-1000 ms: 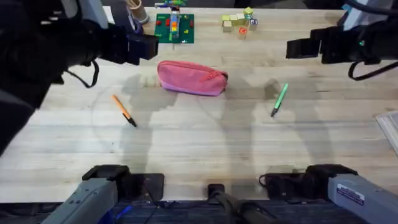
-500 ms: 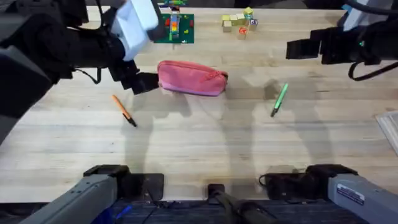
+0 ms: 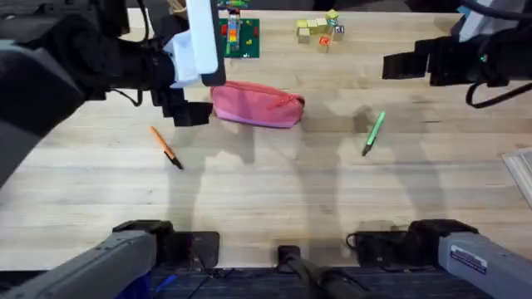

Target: Unzip the bag, pick up the pens from the table one at a time and place them inside, then zip the bag closed.

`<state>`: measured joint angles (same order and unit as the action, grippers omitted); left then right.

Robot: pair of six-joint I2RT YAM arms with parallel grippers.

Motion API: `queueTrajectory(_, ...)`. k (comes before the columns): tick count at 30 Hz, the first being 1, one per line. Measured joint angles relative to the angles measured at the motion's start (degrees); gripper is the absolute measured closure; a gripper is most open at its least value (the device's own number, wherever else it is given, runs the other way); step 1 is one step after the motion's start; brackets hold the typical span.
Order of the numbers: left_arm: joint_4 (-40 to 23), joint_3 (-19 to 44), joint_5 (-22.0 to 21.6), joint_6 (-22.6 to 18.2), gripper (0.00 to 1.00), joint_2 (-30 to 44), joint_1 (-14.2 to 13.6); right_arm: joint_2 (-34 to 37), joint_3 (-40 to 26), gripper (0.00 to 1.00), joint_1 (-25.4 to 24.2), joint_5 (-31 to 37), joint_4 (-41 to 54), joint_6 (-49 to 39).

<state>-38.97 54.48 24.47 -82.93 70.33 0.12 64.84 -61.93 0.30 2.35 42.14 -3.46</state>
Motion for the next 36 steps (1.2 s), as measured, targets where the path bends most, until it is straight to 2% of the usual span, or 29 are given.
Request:
queueTrajectory(8,4.8,0.0,2.1,-0.7,0.008,7.2,0.6,0.0,0.0,0.005,0.0,-0.5,0.0,0.0)
queueTrajectory(13,8.7,0.0,6.5,-0.8,0.007,10.1,4.1,0.0,0.0,0.006,0.0,-0.6,0.1,0.0)
queueTrajectory(18,10.7,0.0,13.3,-0.7,0.008,13.7,8.0,0.0,0.0,0.005,0.0,-0.6,0.1,0.0)
queueTrajectory(20,10.9,0.0,15.2,-0.7,0.007,15.3,8.6,0.0,0.0,0.006,0.0,-0.6,0.1,0.0)
queueTrajectory(27,11.6,0.0,19.8,-0.7,0.012,19.5,8.6,0.0,0.0,0.005,0.0,-0.7,0.1,0.0)
queueTrajectory(29,11.6,0.0,20.7,-0.3,0.128,20.0,8.6,0.0,0.0,0.005,0.0,-0.7,0.1,0.0)
queueTrajectory(30,11.6,0.0,21.0,0.2,0.154,20.1,8.6,0.0,0.0,0.005,0.0,-0.7,0.1,0.0)
queueTrajectory(33,11.5,0.0,21.8,1.2,0.159,20.2,8.6,0.0,0.0,0.005,0.0,-0.7,0.1,0.0)
queueTrajectory(36,11.5,0.0,22.3,1.8,0.123,20.1,8.6,0.0,0.0,0.005,0.0,-0.7,0.1,0.0)
